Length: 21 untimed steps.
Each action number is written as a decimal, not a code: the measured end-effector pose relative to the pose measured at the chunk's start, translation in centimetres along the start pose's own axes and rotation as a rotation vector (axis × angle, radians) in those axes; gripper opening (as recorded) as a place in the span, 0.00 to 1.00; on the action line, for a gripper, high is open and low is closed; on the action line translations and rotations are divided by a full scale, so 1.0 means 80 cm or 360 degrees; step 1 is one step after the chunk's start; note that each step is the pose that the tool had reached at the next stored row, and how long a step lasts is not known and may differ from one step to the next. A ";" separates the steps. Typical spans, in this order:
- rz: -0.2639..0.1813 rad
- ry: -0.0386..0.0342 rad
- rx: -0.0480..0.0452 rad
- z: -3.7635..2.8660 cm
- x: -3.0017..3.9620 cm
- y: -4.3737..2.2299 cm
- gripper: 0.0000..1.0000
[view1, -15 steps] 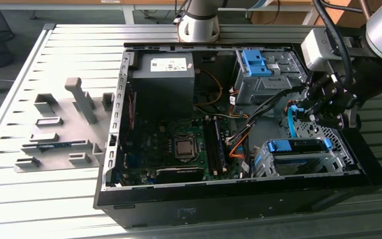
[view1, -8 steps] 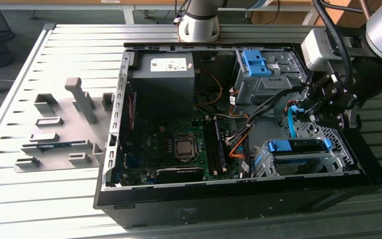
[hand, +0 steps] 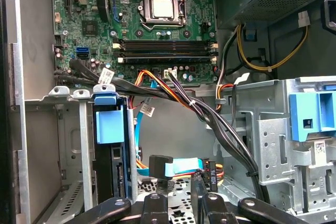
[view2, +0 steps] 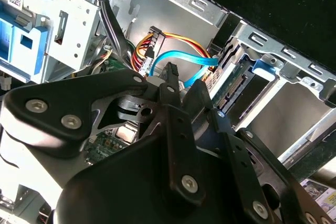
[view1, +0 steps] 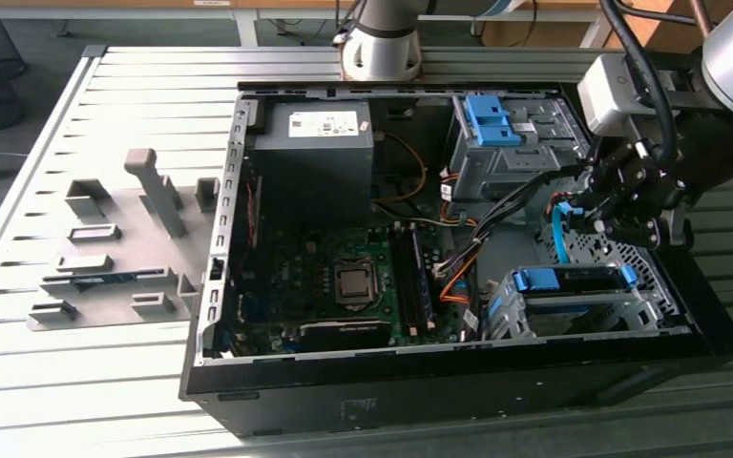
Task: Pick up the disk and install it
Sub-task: 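Insert the first disk wire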
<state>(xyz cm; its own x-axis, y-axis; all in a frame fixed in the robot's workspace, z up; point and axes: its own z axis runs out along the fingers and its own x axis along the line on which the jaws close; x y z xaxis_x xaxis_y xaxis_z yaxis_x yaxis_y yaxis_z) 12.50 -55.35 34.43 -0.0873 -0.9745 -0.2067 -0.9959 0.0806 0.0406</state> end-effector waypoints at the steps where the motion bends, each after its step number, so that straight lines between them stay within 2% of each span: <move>1: 0.0000 0.0000 0.0000 0.0000 0.0000 0.0000 0.31; 4: 0.0000 0.0001 0.0000 -0.0005 -0.0002 0.0000 0.31; 7: 0.0000 0.0014 0.0001 -0.0013 -0.0003 0.0000 0.31; 10: 0.0000 0.0014 0.0001 -0.0013 -0.0002 0.0000 0.31; 11: 0.0000 0.0012 0.0001 -0.0013 -0.0003 0.0001 0.31; 14: 0.0000 -0.0006 0.0000 -0.0012 -0.0007 0.0001 0.31; 15: 0.0000 -0.0008 -0.0001 -0.0011 -0.0013 0.0001 0.31; 21: 0.0000 -0.0010 -0.0001 -0.0001 -0.0066 0.0006 0.31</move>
<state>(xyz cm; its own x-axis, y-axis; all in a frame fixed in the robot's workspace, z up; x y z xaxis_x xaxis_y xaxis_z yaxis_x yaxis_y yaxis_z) 12.50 -54.83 34.55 -0.0873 -0.9732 -0.2127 -0.9959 0.0804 0.0411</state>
